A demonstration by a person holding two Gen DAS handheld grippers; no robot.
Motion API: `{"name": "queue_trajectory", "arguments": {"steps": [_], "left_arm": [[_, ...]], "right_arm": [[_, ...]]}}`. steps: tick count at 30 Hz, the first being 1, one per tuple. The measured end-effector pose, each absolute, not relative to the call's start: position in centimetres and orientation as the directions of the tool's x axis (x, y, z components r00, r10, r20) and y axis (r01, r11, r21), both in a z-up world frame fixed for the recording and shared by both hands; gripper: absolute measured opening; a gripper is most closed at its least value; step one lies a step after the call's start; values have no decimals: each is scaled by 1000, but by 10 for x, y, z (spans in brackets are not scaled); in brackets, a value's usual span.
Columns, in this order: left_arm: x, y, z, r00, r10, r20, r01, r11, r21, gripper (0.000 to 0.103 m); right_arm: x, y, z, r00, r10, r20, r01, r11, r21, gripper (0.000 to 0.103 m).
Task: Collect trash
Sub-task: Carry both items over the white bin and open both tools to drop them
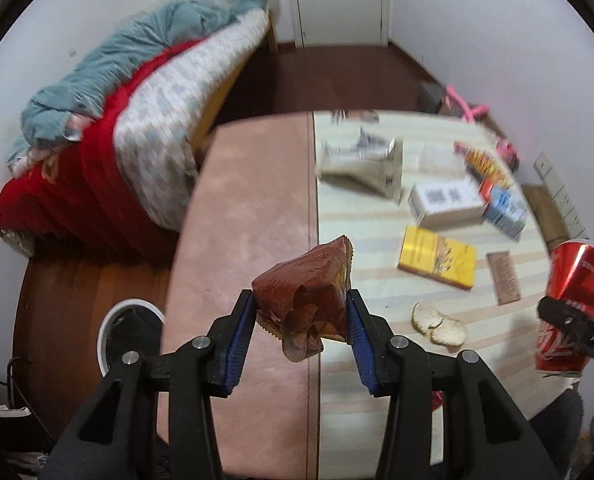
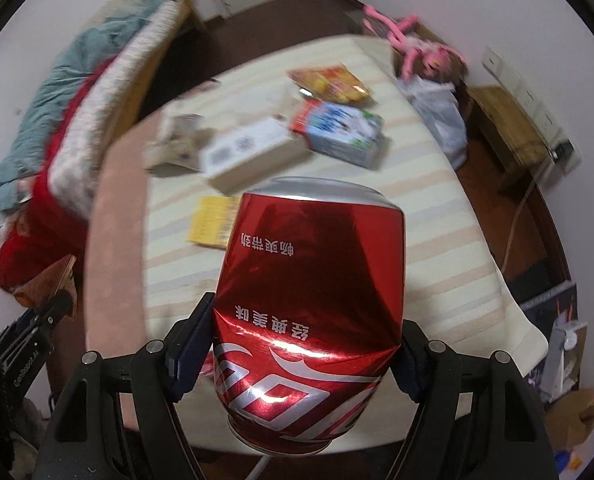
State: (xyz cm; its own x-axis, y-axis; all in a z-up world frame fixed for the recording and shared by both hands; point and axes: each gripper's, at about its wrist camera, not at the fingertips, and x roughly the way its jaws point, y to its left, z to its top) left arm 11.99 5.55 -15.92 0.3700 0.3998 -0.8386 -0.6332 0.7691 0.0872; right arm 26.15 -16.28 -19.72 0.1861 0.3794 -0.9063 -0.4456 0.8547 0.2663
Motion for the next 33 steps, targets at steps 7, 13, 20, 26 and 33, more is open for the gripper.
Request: {"name": "queue_trajectory", "arguments": {"steps": [7,13,20,26,33], "left_arm": [[67,62,-105,428,449,-784,-671,739,58,41],[9,90,-75,425,502,-753,-725,687,48,41],[-55,142,-73,382,537,-752,-795,606,29,41],[-107,219,-127,346,436,-831,-848,524,-78,41],[-149,325,-243,332,194,-923,-891,386,-239,42]], "right_arm": [[217,-122,-139,170,494,-853,-575,752,321,78],[165,-68,-105,109,576,-810,-672,643,367,78],[98,18,-101,-1,602,-799,-755,523,395,78],[40,127,-164,-139,507,-851,-804,443,396,78],[2,243,-275,-240,316,-918,-840,406,359,78]]}}
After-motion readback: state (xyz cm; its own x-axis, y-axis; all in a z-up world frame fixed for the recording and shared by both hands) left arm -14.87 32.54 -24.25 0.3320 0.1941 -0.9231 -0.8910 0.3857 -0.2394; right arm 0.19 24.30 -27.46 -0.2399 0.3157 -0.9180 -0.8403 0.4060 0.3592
